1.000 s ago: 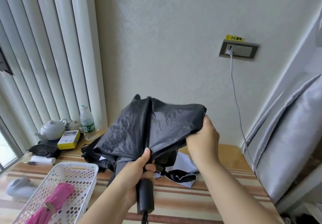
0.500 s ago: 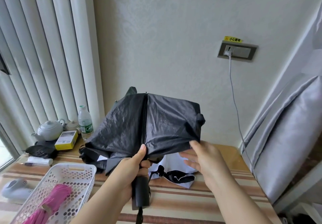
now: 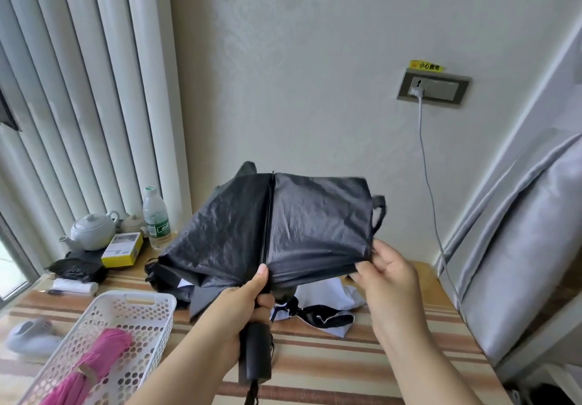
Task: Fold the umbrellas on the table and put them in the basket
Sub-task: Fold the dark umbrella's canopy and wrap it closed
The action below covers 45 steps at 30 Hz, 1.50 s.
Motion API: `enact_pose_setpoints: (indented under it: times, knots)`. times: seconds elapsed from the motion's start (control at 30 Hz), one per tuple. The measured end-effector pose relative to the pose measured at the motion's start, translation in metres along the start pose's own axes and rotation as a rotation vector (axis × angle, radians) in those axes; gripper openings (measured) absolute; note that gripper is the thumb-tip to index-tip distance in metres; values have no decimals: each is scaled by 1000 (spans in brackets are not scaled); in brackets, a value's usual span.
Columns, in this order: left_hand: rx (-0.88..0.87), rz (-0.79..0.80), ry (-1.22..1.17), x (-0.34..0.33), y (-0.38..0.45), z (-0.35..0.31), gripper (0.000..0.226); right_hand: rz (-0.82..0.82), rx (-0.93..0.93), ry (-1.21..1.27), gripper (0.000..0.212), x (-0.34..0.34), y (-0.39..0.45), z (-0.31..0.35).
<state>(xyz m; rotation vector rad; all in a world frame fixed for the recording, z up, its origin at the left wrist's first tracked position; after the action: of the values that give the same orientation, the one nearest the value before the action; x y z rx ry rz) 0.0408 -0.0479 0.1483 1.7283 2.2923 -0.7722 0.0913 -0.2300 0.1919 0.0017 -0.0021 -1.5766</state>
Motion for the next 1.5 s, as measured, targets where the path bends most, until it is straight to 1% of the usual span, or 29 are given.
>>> enact_pose_setpoints:
  times: [0.03, 0.07, 0.13, 0.2, 0.23, 0.27, 0.3, 0.37, 0.4, 0.47, 0.5, 0.53, 0.57, 0.67, 0.73, 0.8, 0.87, 0.9, 0.97, 1.03, 1.13, 1.17, 1.2, 1.23, 1.27, 1.3, 1.33, 1.4, 1.5]
  knots:
    - [-11, 6, 24, -2, 1, 0, 26, -32, -92, 197, 40, 2, 3, -8]
    - [-25, 5, 51, -3, 1, 0, 28, -5, -198, 427, 41, 0, 2, -14]
    - [-46, -7, 67, -4, 2, -1, 28, 113, -358, 768, 43, -5, 0, -22]
    - [-49, -7, 33, -3, 4, -3, 27, 247, -430, 844, 45, -9, -3, -24]
    - [-46, -3, 20, -3, 4, -4, 27, 307, -446, 806, 53, -11, -3, -23]
    - [-43, 2, 14, -3, 4, -5, 27, 323, -466, 725, 54, -12, -2, -23]
    - [-42, 10, 14, -3, 4, -5, 27, 294, -480, 628, 44, -14, 1, -22]
    - [-38, 16, 33, -3, 5, -5, 27, 165, -456, 425, 17, -17, 6, -19]
    - [-38, 14, 49, -3, 5, -4, 28, 109, -394, 323, 8, -16, 7, -14]
    - [-54, 16, 61, -2, 6, -4, 29, 45, -148, 90, 9, -11, 9, 2]
    - [-72, 18, 51, -2, 6, -5, 31, 82, -24, 12, 12, -10, 7, 10]
    - [-90, 16, 46, -2, 6, -7, 32, 125, 48, -9, 16, -10, 5, 14]
    - [-102, 12, 51, -2, 6, -9, 34, 150, 62, 12, 19, -9, 3, 13]
    - [-116, 27, 80, -5, 5, -10, 35, 123, -35, 140, 25, -2, 3, 0]
    - [-109, 40, 87, -5, 7, -8, 34, 128, -158, 261, 23, 1, 6, -10]
    - [-97, 54, 105, -6, 8, -6, 32, -6, -338, 319, 14, 8, 14, -20]
    - [-92, 53, 145, -8, 7, -4, 33, -217, -436, 188, 15, 16, 16, -33]
    - [-91, 45, 166, -8, 7, -4, 34, -280, -424, 71, 16, 16, 11, -35]
    - [-95, 11, 203, -9, 9, -4, 36, -266, -301, -114, 14, 5, -3, -30]
    - [-100, -37, 250, -11, 12, -2, 40, -228, -133, -152, 19, -8, -17, -16]
    - [-107, -120, 347, -13, 12, -1, 47, -390, 167, -83, 31, -9, -22, 15]
    - [-113, -145, 407, -14, 12, 0, 48, -378, 225, -104, 32, -10, -19, 22]
    - [-120, -167, 483, -15, 11, 1, 50, -299, 229, -191, 31, -14, -17, 29]
    - [-132, -185, 560, -16, 11, 3, 51, -161, 166, -326, 28, -22, -12, 29]
    - [-149, -192, 624, -18, 11, 5, 51, -5, 55, -465, 33, -33, -8, 28]
    - [-171, -180, 659, -20, 11, 8, 50, 128, -68, -566, 48, -43, -2, 18]
    - [-203, -156, 672, -23, 9, 11, 47, 209, -206, -597, 62, -53, 2, 8]
    - [-294, -100, 751, -28, 4, 17, 41, 232, -382, -465, 72, -66, 10, -13]
    - [-392, -15, 1013, -25, 1, 23, 37, 139, -467, -96, 74, -74, 18, -42]
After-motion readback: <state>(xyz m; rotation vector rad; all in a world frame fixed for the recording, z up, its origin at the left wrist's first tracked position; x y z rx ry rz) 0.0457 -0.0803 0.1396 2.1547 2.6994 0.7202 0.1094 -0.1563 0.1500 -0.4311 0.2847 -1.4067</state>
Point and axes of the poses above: each hand's wrist, its own y-axis towards the middle knuckle, its own x-axis out of the back of the hand, z = x × y, the point moved 2 cm from there along y, towards the middle knuckle, and after that the axes turned 10 degrees about -x, right-handed, at the moved point
